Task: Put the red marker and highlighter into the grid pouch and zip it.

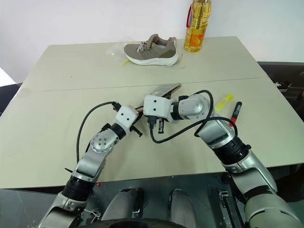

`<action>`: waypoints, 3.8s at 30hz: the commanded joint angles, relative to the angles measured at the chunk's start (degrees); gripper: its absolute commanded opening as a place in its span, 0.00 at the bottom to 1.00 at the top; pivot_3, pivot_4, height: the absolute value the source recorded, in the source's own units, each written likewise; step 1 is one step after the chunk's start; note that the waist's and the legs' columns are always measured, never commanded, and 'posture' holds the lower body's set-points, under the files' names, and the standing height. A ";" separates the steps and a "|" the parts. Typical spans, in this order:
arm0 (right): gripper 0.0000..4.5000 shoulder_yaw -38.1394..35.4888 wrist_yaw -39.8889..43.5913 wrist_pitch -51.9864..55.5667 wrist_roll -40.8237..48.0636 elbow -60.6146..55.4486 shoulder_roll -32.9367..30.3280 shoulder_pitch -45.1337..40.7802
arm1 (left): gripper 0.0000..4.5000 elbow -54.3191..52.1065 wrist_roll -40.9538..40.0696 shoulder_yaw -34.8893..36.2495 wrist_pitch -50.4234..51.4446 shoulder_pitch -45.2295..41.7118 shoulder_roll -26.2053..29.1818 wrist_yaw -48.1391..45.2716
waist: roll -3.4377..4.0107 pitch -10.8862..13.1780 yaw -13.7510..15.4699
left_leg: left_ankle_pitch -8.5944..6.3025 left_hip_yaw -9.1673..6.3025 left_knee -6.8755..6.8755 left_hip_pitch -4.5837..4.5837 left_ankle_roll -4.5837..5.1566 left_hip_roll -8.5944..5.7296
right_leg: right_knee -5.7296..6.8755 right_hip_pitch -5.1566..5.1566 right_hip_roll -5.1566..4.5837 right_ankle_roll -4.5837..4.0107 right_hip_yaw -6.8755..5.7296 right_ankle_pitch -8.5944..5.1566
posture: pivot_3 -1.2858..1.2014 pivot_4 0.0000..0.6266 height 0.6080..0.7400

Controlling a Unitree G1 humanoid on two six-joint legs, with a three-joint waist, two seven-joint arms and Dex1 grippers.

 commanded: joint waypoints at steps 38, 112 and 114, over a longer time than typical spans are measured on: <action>0.98 -45.12 -35.53 38.58 10.43 18.45 -4.16 11.50 | 0.00 -1.86 -4.12 1.71 -9.10 0.04 2.13 -6.04 | 0.02 -0.04 -0.03 | 0.01 0.00 -0.02 -0.04 0.02 -0.02 | -0.12 0.09 -0.02 0.01 -0.03 0.00 | 0.52 0.24 0.93; 0.95 -18.17 -1.57 -23.51 3.89 2.66 -11.15 1.37 | 0.00 -4.25 -6.69 6.64 -8.33 1.91 9.93 -10.15 | 0.03 0.01 0.04 | -0.05 0.03 0.22 0.04 0.10 0.20 | 0.00 0.19 0.18 0.25 0.07 -0.10 | 0.52 0.24 0.93; 0.95 -23.01 -3.00 -12.25 9.06 3.92 -9.67 1.16 | 0.00 -3.55 -6.37 8.23 -7.80 1.74 8.44 -6.58 | 0.02 0.01 0.09 | -0.05 0.03 0.24 0.04 0.10 0.22 | 0.01 0.19 0.15 0.23 0.07 -0.08 | 0.52 0.24 0.93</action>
